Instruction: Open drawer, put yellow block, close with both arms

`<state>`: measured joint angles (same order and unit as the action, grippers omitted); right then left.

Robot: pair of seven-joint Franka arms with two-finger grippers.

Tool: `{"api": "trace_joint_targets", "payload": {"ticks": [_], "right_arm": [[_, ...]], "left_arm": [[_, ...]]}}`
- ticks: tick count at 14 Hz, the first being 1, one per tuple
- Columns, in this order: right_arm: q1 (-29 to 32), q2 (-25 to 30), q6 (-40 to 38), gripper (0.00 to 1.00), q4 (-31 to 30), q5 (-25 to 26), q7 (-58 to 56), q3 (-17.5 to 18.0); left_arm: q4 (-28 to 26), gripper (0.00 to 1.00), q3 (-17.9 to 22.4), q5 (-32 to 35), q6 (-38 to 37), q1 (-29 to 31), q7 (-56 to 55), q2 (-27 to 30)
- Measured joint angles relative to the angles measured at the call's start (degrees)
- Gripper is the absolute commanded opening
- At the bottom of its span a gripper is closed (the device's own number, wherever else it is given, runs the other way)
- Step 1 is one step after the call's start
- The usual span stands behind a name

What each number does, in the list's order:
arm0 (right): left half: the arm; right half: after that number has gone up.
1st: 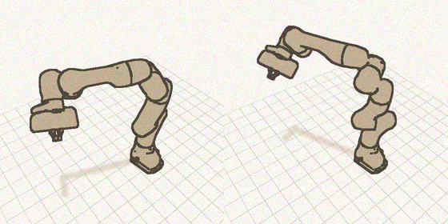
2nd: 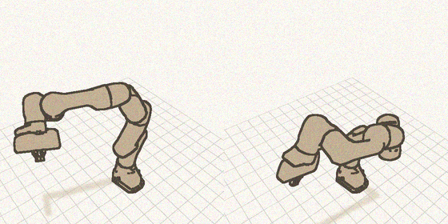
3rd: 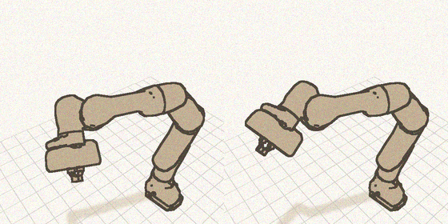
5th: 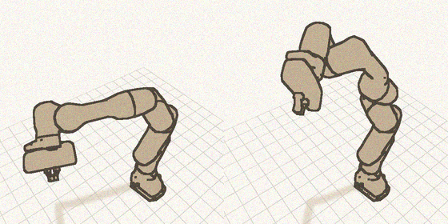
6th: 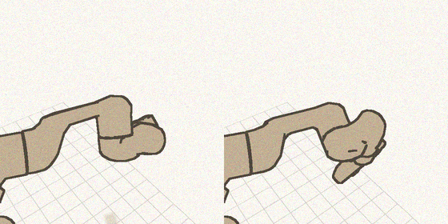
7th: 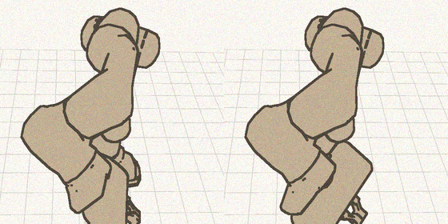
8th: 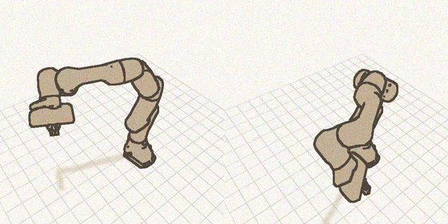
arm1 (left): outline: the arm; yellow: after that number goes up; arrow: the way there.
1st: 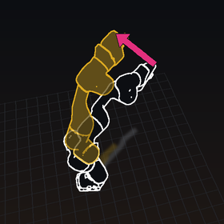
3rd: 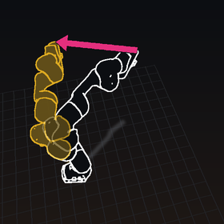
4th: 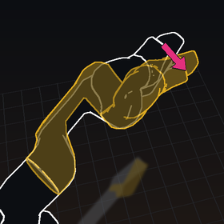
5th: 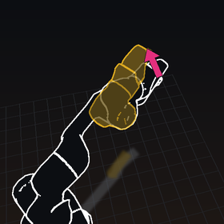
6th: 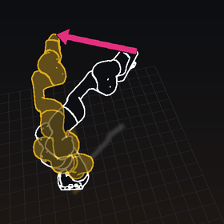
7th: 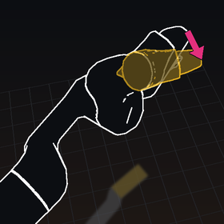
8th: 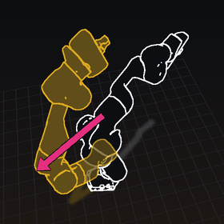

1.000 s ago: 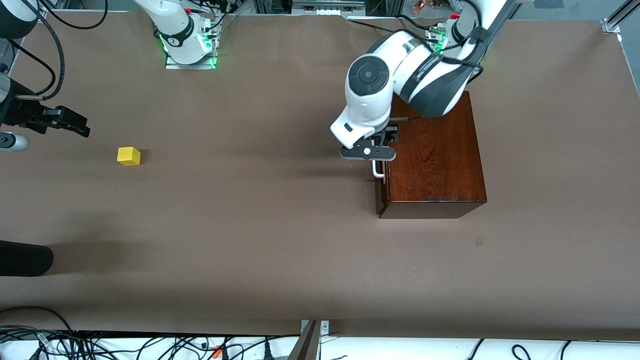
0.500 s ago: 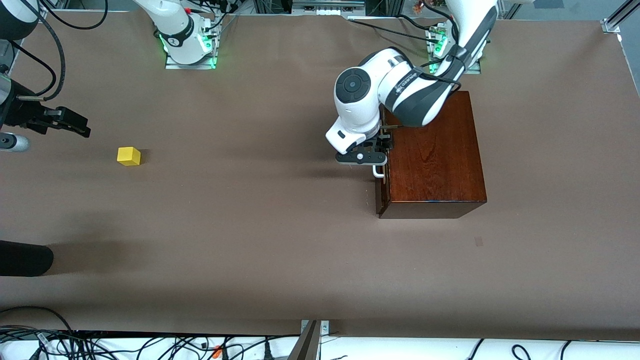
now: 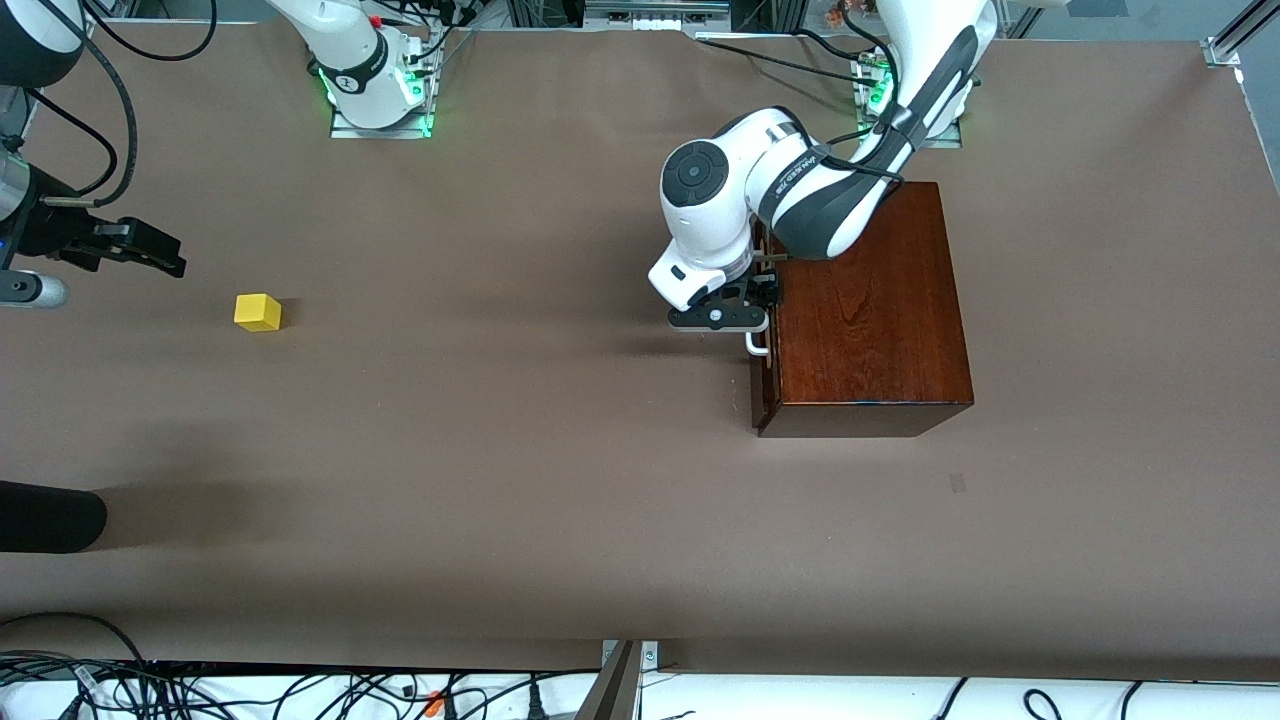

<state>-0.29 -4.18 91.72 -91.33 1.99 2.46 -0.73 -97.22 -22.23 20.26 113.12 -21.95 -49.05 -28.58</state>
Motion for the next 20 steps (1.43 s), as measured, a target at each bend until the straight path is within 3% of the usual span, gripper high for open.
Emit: {"api": "trace_joint_targets", "payload": {"ticks": [20], "right_arm": [[-0.12, 0.00, 0.82, 1.00, 0.02, 0.00, 0.00, 0.01]], "left_arm": [[-0.21, 1.00, 0.10, 1.61, 3.20, -1.59, -5.45, -3.38]]}}
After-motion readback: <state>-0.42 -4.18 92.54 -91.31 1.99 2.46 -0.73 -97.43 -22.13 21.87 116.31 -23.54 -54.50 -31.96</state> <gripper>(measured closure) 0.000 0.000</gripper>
